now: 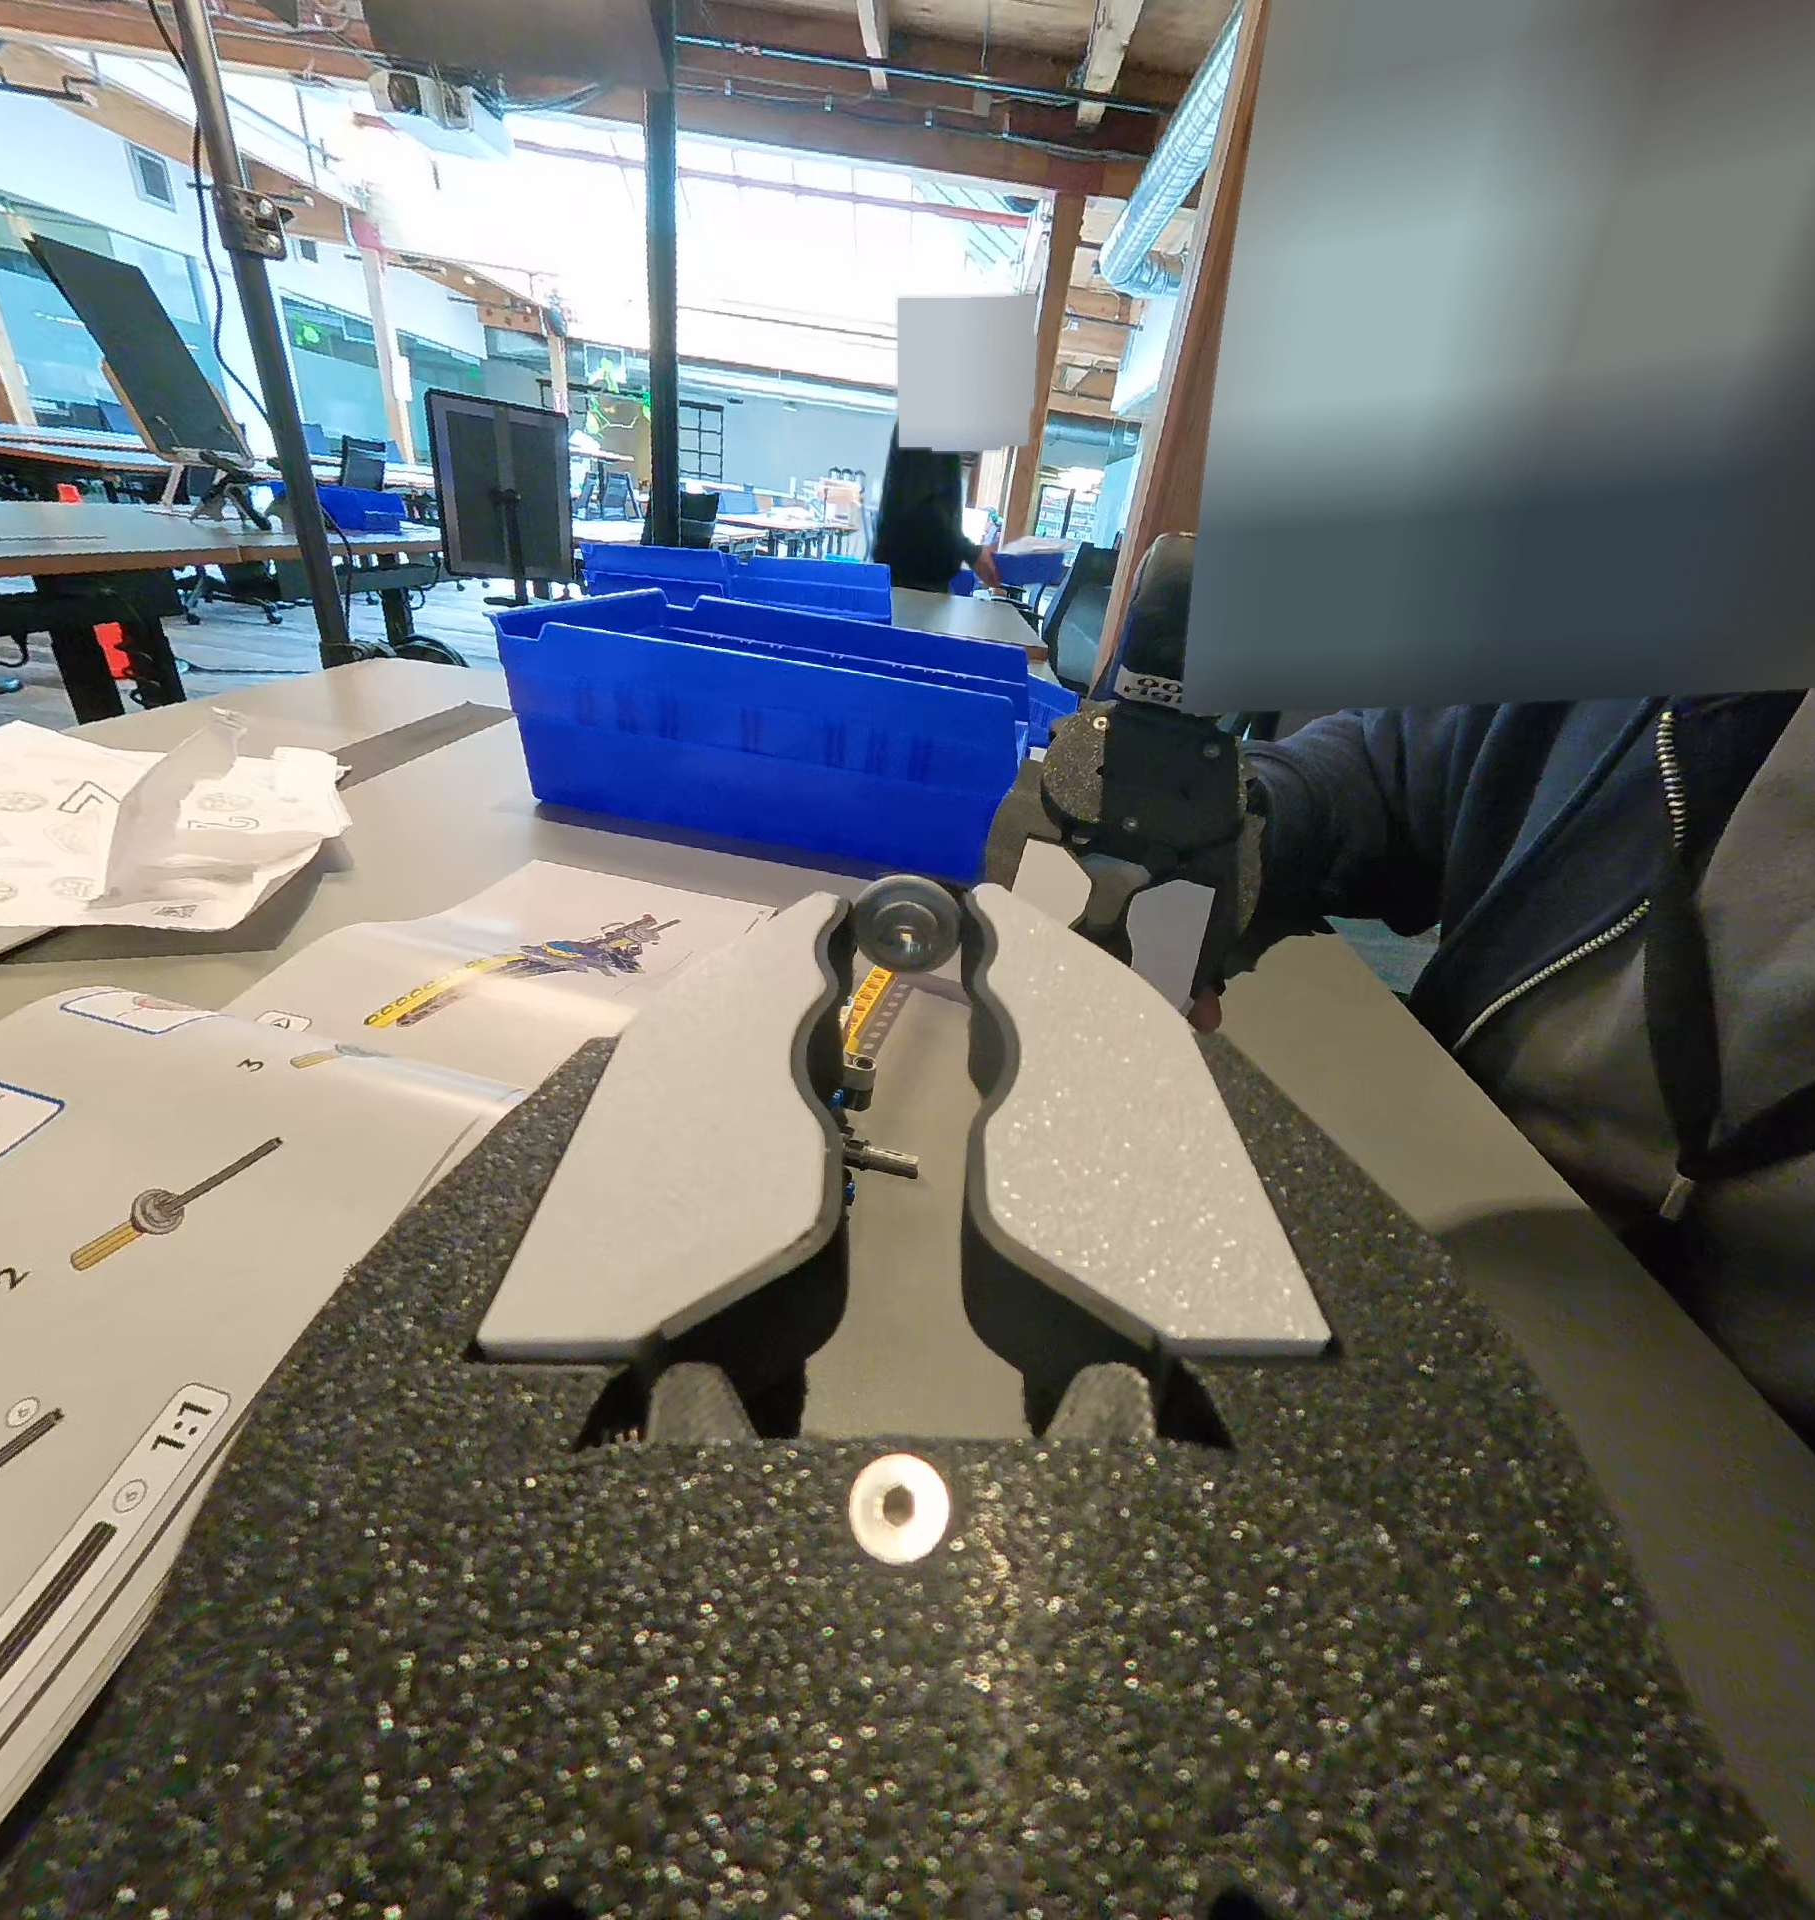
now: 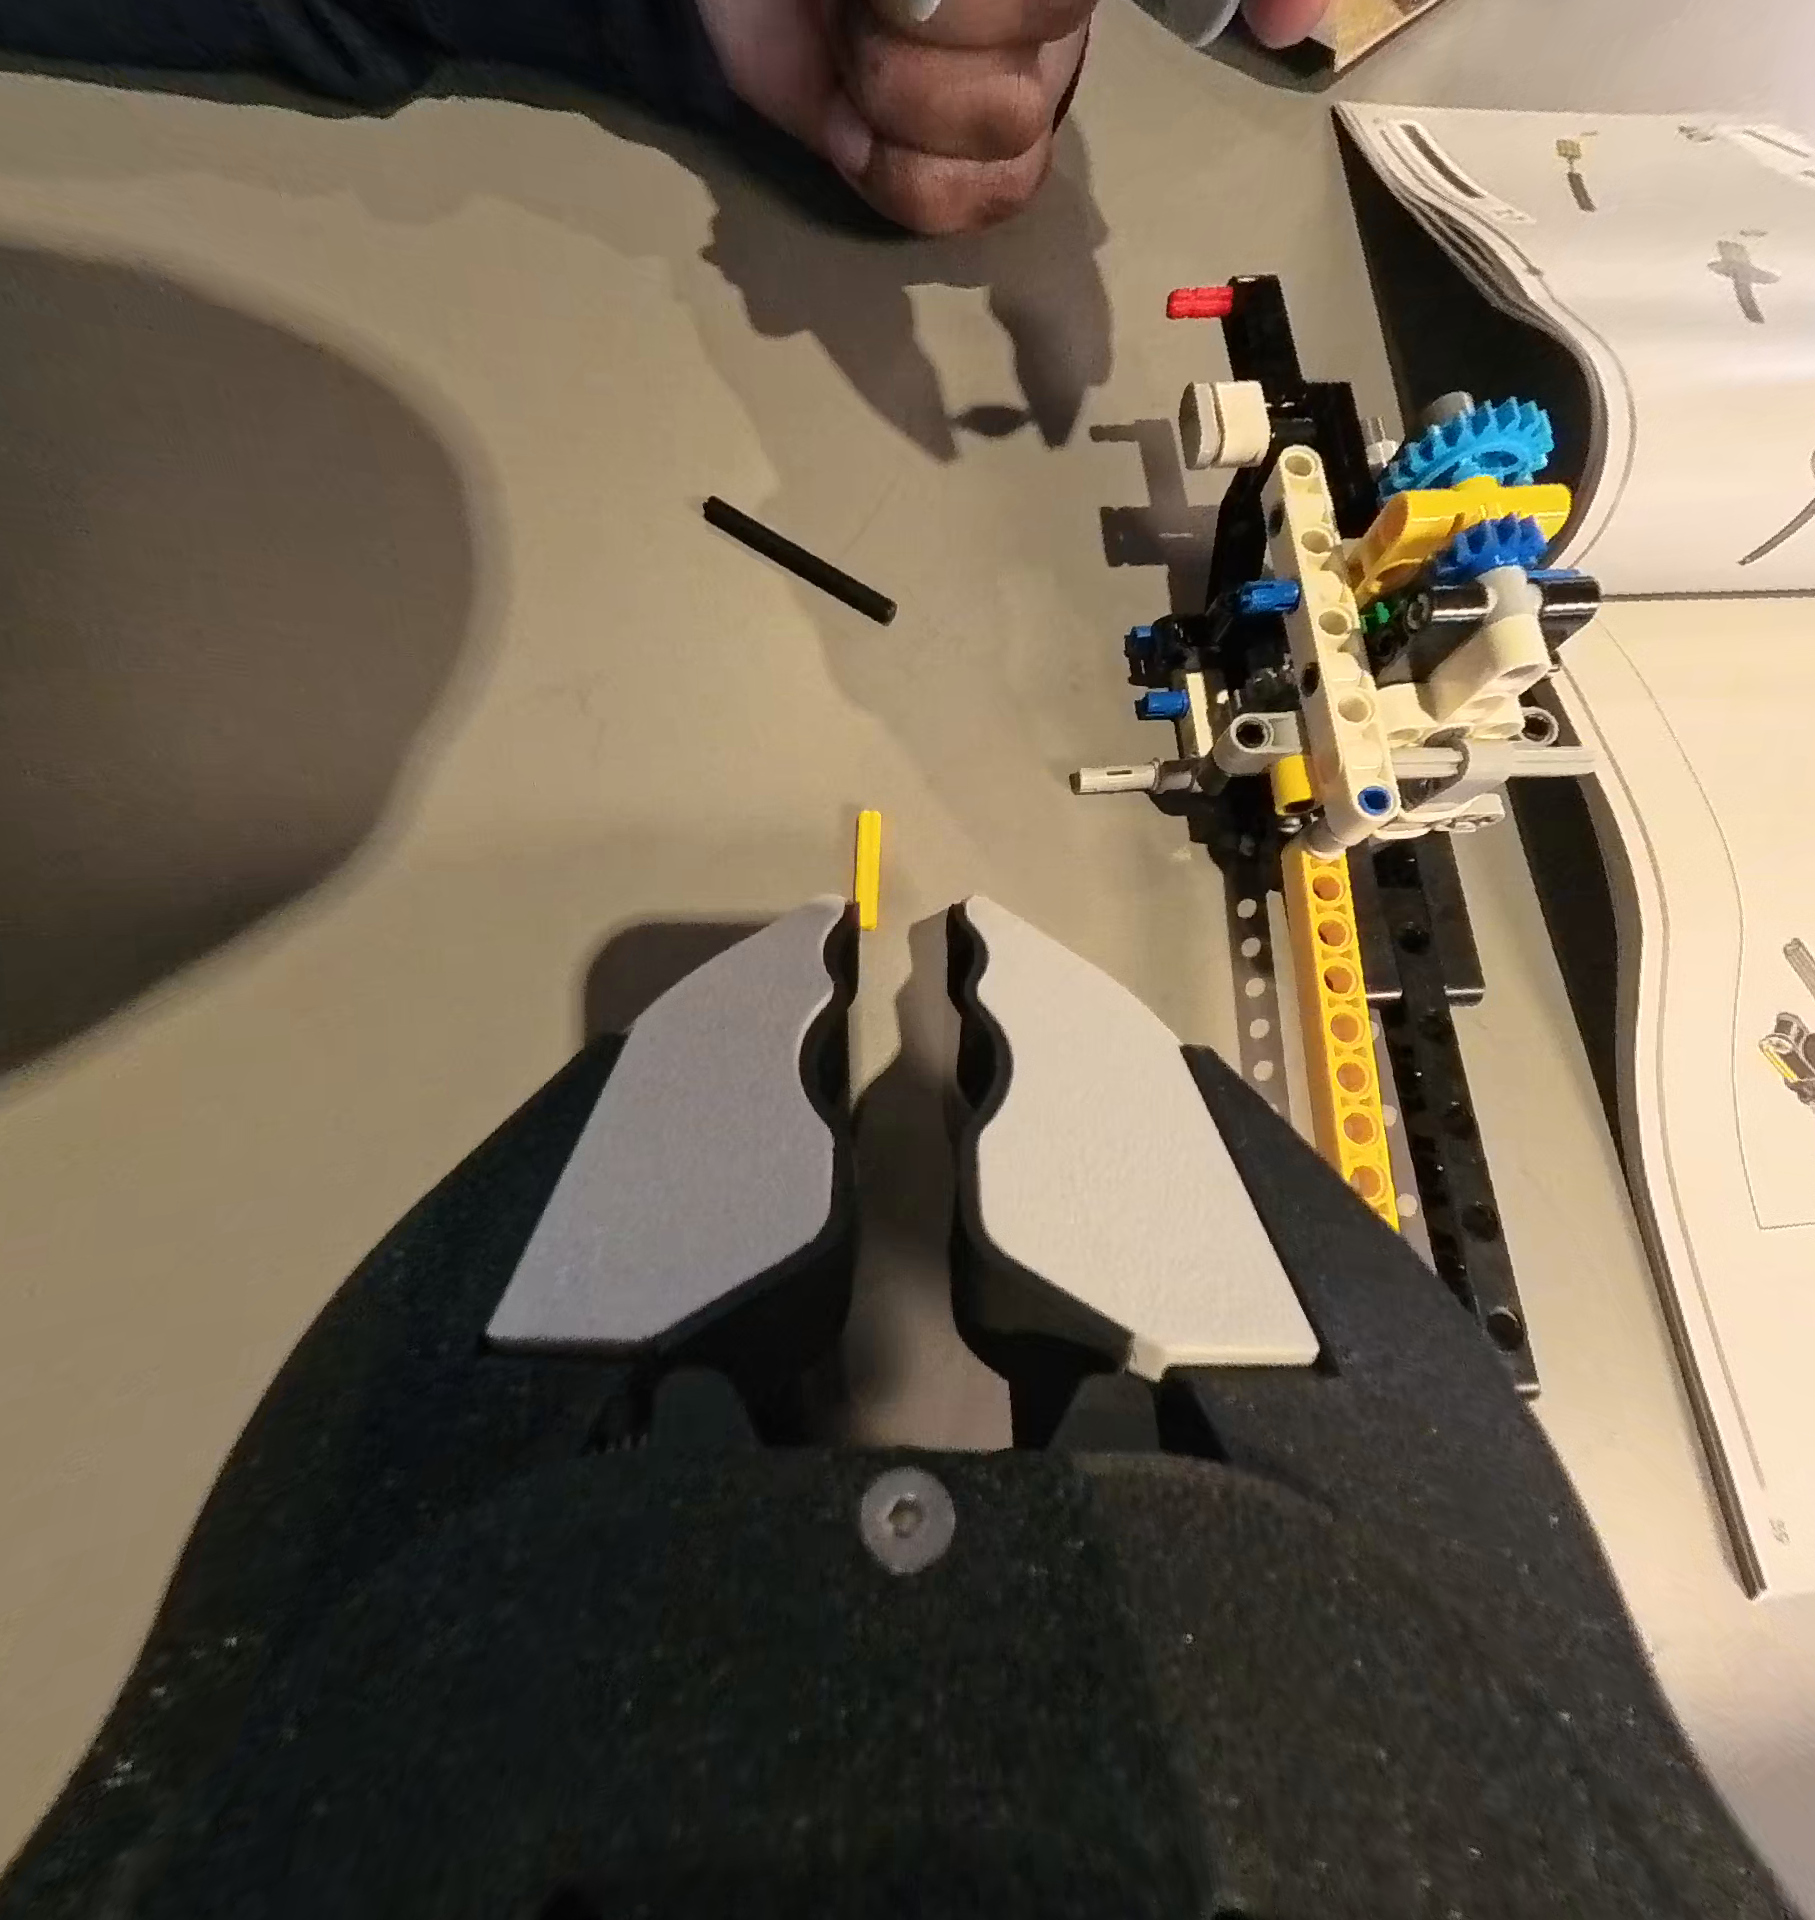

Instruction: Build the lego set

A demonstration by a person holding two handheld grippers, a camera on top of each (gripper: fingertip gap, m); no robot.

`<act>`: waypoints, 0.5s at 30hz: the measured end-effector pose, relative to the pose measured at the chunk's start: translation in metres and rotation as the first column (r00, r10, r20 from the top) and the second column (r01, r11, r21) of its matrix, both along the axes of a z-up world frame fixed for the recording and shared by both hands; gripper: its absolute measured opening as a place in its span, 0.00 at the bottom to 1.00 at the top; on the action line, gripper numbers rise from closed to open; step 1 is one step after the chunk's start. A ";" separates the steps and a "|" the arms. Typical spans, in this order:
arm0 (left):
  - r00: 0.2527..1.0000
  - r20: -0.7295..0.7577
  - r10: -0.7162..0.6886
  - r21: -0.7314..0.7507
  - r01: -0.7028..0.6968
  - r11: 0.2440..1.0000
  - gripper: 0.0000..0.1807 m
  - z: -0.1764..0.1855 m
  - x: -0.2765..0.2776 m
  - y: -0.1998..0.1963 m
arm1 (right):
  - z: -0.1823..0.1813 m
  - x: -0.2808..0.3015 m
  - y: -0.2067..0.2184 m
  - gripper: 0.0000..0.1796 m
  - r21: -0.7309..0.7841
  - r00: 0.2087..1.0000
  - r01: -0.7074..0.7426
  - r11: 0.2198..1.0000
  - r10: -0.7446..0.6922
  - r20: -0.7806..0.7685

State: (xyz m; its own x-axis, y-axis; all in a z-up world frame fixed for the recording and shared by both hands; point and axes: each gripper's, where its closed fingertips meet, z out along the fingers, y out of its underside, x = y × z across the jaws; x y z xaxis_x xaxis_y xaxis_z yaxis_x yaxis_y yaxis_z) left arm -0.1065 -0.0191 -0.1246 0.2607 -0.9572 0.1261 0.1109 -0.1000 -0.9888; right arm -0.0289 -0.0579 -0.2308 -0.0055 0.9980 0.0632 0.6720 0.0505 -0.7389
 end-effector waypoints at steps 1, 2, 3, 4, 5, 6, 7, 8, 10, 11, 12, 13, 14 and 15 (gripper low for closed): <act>1.000 -0.001 0.000 0.000 0.000 1.000 0.11 0.000 0.000 0.000 | 0.000 0.000 0.000 0.09 0.001 1.000 0.001 1.000 -0.001 0.002; 1.000 -0.002 0.000 0.000 0.000 1.000 0.11 0.000 0.000 0.000 | -0.001 0.000 0.000 0.09 0.001 1.000 0.002 1.000 -0.002 0.006; 1.000 -0.003 0.000 0.001 0.000 1.000 0.11 0.000 0.001 0.000 | -0.001 0.000 0.000 0.09 0.001 1.000 0.003 1.000 -0.003 0.009; 1.000 -0.004 -0.001 0.001 0.001 1.000 0.11 -0.001 0.001 0.000 | -0.002 0.000 0.000 0.09 0.002 1.000 0.004 1.000 -0.004 0.012; 1.000 -0.006 -0.001 0.001 0.001 1.000 0.11 -0.001 0.001 0.000 | -0.002 0.000 0.000 0.09 0.003 1.000 0.003 1.000 -0.003 0.015; 1.000 -0.007 -0.001 0.001 0.001 1.000 0.11 -0.001 0.001 0.000 | -0.003 0.000 0.000 0.09 0.005 1.000 0.002 1.000 -0.003 0.019; 1.000 -0.008 -0.001 0.002 0.001 1.000 0.11 -0.001 0.001 0.000 | -0.003 0.000 0.000 0.09 0.006 1.000 0.000 1.000 -0.001 0.022; 1.000 -0.008 -0.001 0.002 0.001 1.000 0.11 -0.001 0.001 0.000 | -0.004 -0.001 -0.001 0.09 0.008 1.000 -0.003 1.000 0.003 0.027; 1.000 -0.009 -0.002 0.002 0.002 1.000 0.11 -0.001 0.002 -0.001 | -0.005 -0.001 -0.002 0.09 0.012 0.999 -0.014 1.000 0.014 0.034; 1.000 -0.009 -0.002 0.002 0.002 1.000 0.11 -0.001 0.002 -0.001 | -0.005 -0.001 -0.003 0.09 0.013 0.999 -0.019 1.000 0.018 0.038; 1.000 -0.009 -0.003 0.002 0.003 1.000 0.11 -0.001 0.001 -0.001 | -0.006 -0.001 -0.003 0.09 0.014 0.999 -0.022 1.000 0.022 0.044; 1.000 -0.008 -0.004 0.002 0.004 1.000 0.11 -0.001 0.001 -0.001 | -0.007 -0.002 -0.004 0.08 0.013 0.999 -0.026 1.000 0.025 0.047; 1.000 -0.008 -0.005 0.001 0.005 1.000 0.11 -0.001 0.001 -0.001 | -0.007 -0.002 -0.005 0.07 0.012 0.998 -0.029 1.000 0.029 0.048; 1.000 -0.007 -0.005 0.001 0.005 1.000 0.11 -0.001 0.001 -0.001 | -0.007 -0.002 -0.005 0.07 0.010 0.998 -0.030 0.999 0.030 0.049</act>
State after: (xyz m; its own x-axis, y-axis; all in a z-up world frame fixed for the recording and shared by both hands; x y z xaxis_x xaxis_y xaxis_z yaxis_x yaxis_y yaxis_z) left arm -0.1053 -0.0200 -0.1258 0.2568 -0.9585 0.1237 0.1037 -0.0999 -0.9896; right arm -0.0310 -0.0627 -0.2377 -0.0388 0.9966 0.0727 0.7055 0.0788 -0.7043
